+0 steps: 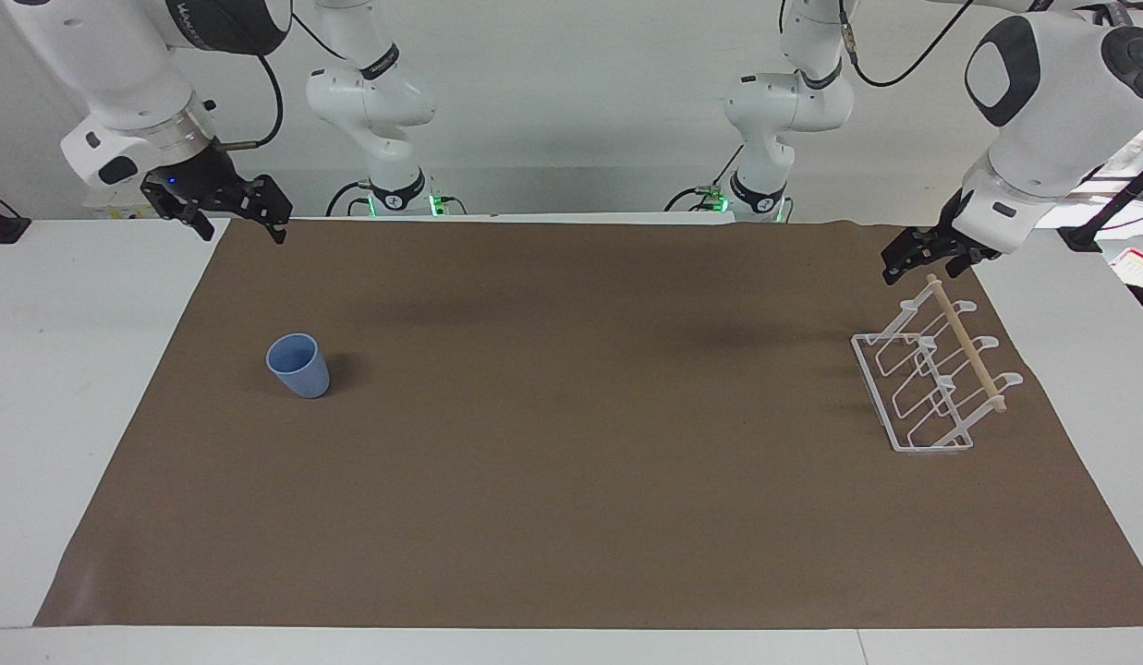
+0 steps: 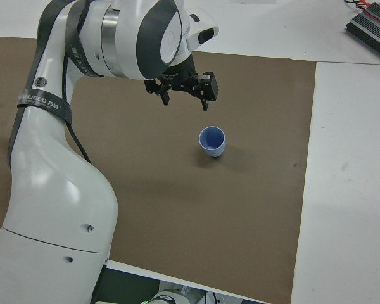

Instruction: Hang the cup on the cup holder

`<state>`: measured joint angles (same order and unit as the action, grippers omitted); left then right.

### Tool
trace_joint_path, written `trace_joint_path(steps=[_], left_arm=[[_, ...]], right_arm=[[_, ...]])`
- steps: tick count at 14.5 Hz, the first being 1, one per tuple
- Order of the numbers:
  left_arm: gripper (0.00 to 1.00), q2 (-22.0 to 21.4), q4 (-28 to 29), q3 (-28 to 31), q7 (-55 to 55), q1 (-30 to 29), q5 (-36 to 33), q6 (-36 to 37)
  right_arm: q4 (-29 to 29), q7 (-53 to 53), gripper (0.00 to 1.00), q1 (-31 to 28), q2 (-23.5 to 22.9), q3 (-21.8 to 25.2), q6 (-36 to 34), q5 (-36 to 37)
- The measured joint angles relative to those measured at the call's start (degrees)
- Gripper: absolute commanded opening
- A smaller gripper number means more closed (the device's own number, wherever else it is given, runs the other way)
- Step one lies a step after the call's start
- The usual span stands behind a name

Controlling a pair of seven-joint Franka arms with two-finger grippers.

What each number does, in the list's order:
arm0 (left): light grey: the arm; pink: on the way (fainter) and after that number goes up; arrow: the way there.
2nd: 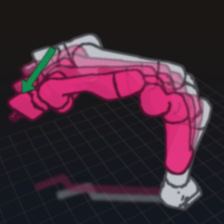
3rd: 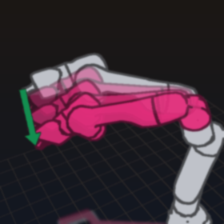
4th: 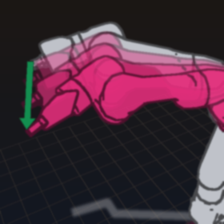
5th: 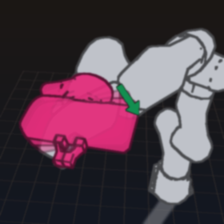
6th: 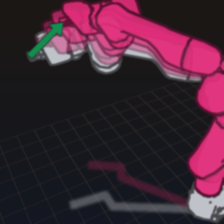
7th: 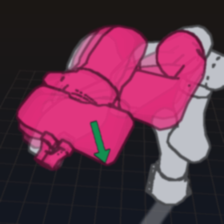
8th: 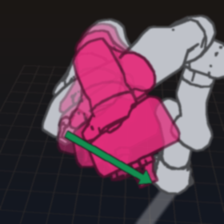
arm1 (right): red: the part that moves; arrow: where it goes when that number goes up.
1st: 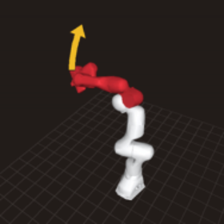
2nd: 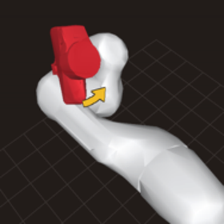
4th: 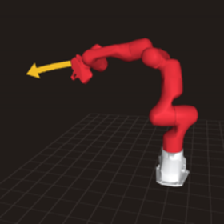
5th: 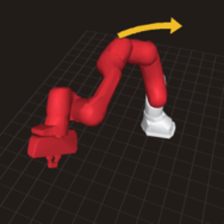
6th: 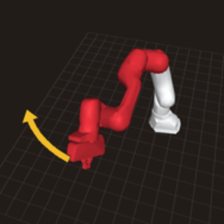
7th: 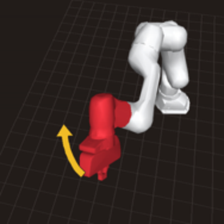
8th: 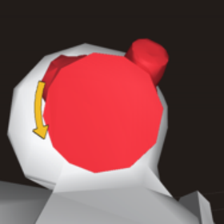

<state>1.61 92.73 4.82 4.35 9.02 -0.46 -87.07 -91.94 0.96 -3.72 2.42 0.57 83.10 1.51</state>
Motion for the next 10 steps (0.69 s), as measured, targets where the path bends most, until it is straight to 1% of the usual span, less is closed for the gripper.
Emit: trace_joint_path(steps=[6,8,10], left_arm=[[1.00,0.00,0.00,0.00,0.00,0.00,0.00,0.00],[1.00,0.00,0.00,0.00,0.00,0.00,0.00,0.00],[1.00,0.00,0.00,0.00,0.00,0.00,0.00,0.00]], right_arm=[[-0.12,0.14,1.00,-0.01,-0.02,0.00,0.35,0.00],[-0.97,1.34,1.00,-0.31,-0.01,0.01,3.67,-0.01],[-5.81,4.01,1.00,-1.53,0.06,0.13,10.71,-0.04]])
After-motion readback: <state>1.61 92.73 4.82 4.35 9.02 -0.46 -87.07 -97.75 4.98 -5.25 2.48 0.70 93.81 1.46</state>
